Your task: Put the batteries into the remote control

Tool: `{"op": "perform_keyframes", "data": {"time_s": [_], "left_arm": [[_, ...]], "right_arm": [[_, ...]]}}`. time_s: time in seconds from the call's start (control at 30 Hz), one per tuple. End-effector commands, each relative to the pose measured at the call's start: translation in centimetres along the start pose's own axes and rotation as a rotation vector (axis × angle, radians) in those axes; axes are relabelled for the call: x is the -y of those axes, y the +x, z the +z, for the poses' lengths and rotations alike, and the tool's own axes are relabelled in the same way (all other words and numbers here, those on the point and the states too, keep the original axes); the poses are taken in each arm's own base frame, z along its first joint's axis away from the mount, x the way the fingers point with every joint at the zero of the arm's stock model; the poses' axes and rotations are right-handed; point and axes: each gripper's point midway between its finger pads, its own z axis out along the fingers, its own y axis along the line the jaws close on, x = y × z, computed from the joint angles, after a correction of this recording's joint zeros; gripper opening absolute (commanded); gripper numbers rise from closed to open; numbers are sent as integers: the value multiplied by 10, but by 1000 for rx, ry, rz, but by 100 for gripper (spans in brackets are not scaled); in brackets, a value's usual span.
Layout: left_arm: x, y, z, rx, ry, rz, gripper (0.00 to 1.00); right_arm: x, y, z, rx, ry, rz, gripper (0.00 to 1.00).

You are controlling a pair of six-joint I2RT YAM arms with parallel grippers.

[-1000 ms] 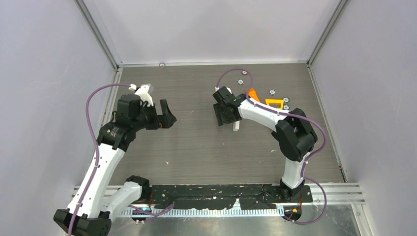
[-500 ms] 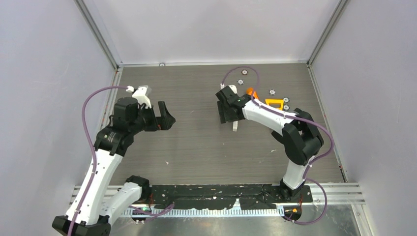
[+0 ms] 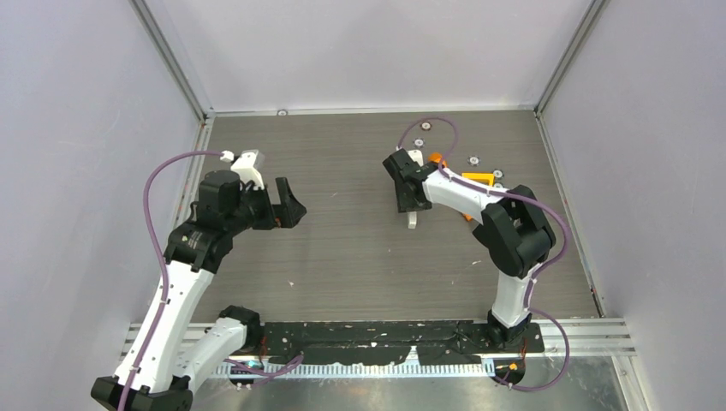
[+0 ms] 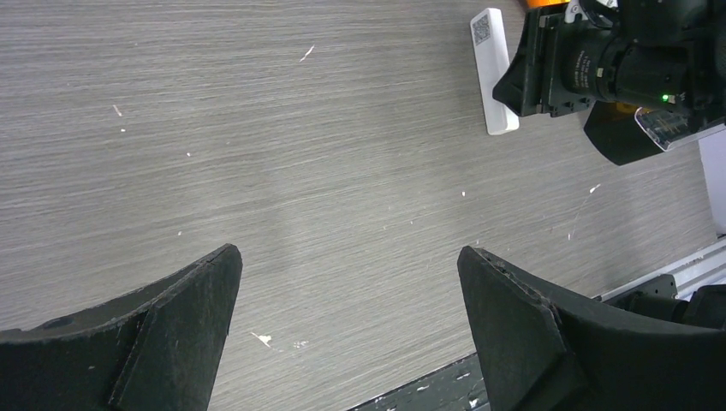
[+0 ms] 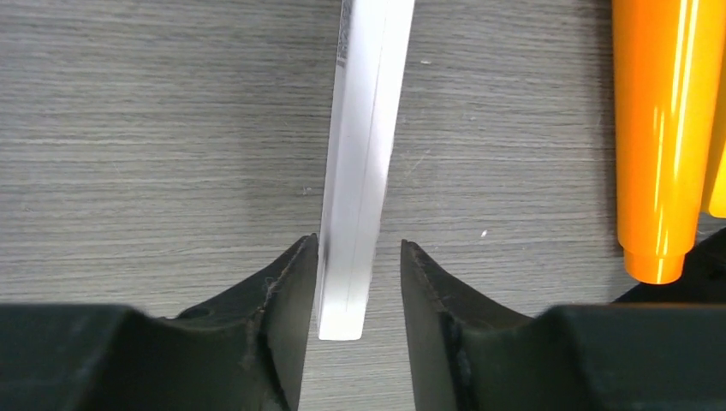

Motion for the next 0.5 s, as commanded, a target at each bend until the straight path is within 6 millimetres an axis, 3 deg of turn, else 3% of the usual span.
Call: {"op": "perform_keyframes", "data": {"time_s": [0.0, 0.2, 0.47], "left_arm": [[5, -8, 4, 33, 31, 15, 100], [4, -12, 6, 38, 22, 4, 100], [0, -15, 11, 37, -6, -25, 100]], "right_arm": [[-7, -9, 2, 10, -16, 13, 41], [-3, -10, 9, 14, 33, -23, 26], [-4, -13, 9, 44, 175, -172, 24]]}}
